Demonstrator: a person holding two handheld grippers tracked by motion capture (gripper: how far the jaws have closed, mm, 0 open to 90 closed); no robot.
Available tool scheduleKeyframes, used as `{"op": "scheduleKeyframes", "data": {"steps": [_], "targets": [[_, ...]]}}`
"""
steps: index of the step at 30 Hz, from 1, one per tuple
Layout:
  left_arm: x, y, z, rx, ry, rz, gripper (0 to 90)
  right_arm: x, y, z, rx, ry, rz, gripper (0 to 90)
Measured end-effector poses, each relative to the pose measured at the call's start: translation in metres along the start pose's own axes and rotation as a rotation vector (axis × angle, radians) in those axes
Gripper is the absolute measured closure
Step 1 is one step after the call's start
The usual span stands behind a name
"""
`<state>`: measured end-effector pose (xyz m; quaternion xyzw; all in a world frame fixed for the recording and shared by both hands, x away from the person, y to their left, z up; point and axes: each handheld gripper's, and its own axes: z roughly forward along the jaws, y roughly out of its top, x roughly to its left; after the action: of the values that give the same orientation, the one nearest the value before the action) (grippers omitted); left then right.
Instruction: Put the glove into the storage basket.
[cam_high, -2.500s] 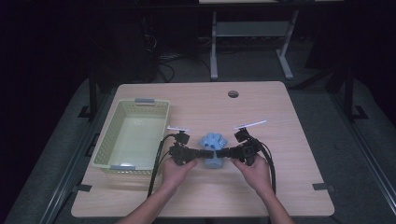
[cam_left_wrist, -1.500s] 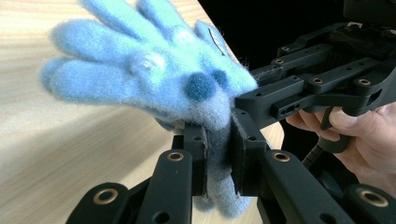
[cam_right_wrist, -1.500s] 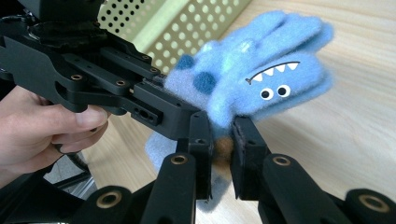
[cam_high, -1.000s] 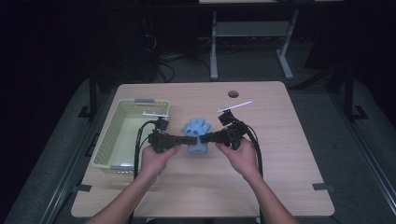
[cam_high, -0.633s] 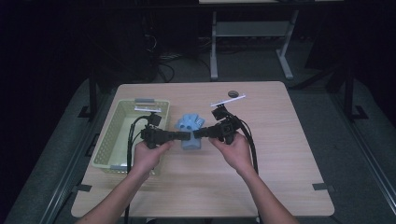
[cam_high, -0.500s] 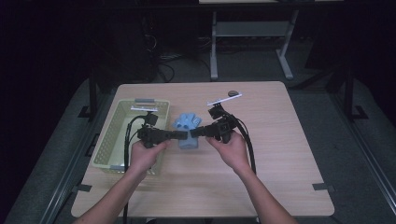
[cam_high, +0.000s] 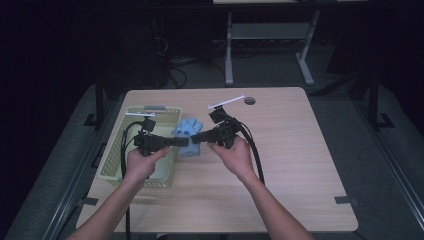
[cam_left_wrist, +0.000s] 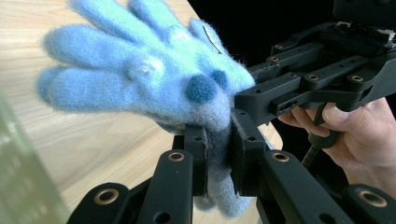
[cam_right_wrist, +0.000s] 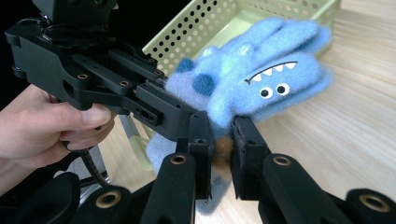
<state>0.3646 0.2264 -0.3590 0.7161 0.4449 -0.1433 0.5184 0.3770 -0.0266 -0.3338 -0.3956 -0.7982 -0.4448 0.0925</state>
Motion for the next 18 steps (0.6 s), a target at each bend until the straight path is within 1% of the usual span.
{"op": "scheduleKeyframes", "data": {"steps": [8,11,18], "targets": [[0.005,0.000,-0.019,-0.010,0.020,-0.003,78.9,0.010,0.011,0.014,0.011,0.012,-0.018,79.5],[0.006,-0.001,-0.024,-0.012,0.023,-0.007,78.9,0.013,0.013,0.019,0.011,0.017,-0.027,79.5],[0.010,-0.001,-0.034,-0.015,0.035,-0.010,78.9,0.019,0.018,0.028,0.018,0.023,-0.030,79.5]]}}
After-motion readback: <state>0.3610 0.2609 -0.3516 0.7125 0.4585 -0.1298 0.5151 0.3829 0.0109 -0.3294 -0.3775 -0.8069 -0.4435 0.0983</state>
